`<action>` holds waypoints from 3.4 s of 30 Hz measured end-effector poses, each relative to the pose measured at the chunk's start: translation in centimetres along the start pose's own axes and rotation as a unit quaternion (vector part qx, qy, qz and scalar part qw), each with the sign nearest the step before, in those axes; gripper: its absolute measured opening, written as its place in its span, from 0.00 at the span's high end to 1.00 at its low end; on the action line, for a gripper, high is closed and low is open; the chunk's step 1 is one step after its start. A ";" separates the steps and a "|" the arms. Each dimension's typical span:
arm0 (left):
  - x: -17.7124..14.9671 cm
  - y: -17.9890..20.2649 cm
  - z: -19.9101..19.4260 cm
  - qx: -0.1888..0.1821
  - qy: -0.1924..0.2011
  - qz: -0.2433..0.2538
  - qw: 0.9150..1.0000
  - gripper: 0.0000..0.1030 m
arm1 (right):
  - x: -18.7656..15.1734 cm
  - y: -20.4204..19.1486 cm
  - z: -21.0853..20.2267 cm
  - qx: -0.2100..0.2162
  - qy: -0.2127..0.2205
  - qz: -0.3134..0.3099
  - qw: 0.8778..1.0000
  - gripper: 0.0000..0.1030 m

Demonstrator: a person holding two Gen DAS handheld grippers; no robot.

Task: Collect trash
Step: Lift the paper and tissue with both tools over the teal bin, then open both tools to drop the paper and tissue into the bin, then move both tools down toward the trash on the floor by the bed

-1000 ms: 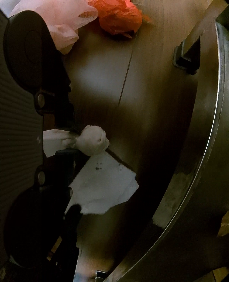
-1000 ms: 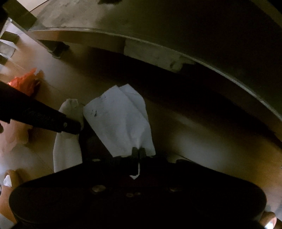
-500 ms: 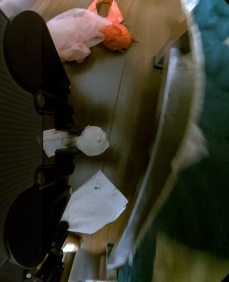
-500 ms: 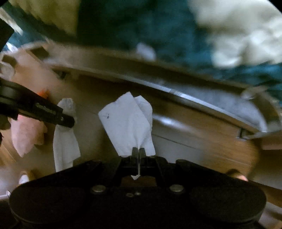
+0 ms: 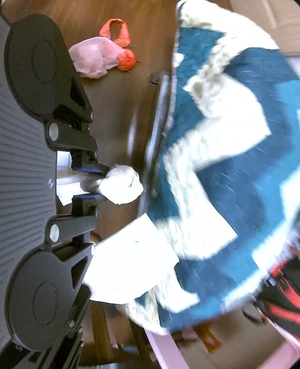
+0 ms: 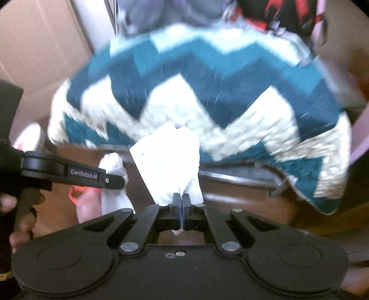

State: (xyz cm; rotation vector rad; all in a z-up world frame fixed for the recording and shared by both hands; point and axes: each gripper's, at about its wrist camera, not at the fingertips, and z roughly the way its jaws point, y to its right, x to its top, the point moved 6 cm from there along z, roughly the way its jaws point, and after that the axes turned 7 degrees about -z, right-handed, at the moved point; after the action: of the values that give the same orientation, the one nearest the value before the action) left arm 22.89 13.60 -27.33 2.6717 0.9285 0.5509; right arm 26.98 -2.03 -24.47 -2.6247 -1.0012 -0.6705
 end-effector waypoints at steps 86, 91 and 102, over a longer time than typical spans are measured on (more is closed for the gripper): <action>-9.1 55.3 -21.9 -0.212 0.136 0.404 0.879 0.30 | -5.9 27.9 -43.0 -0.273 0.179 0.140 0.935 0.71; -8.4 53.1 -24.4 -0.212 0.144 0.399 0.880 0.27 | -5.0 25.5 -44.3 -0.274 0.193 0.120 0.935 0.61; -5.2 43.8 -28.3 -0.179 0.170 0.374 0.894 0.17 | -1.8 18.7 -45.3 -0.233 0.227 0.071 0.943 0.55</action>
State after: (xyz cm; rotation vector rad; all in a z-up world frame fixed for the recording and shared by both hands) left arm 30.55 -19.77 12.36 2.5381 -0.2020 1.2357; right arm 23.62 -34.19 12.34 -2.6704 -0.5568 -1.5457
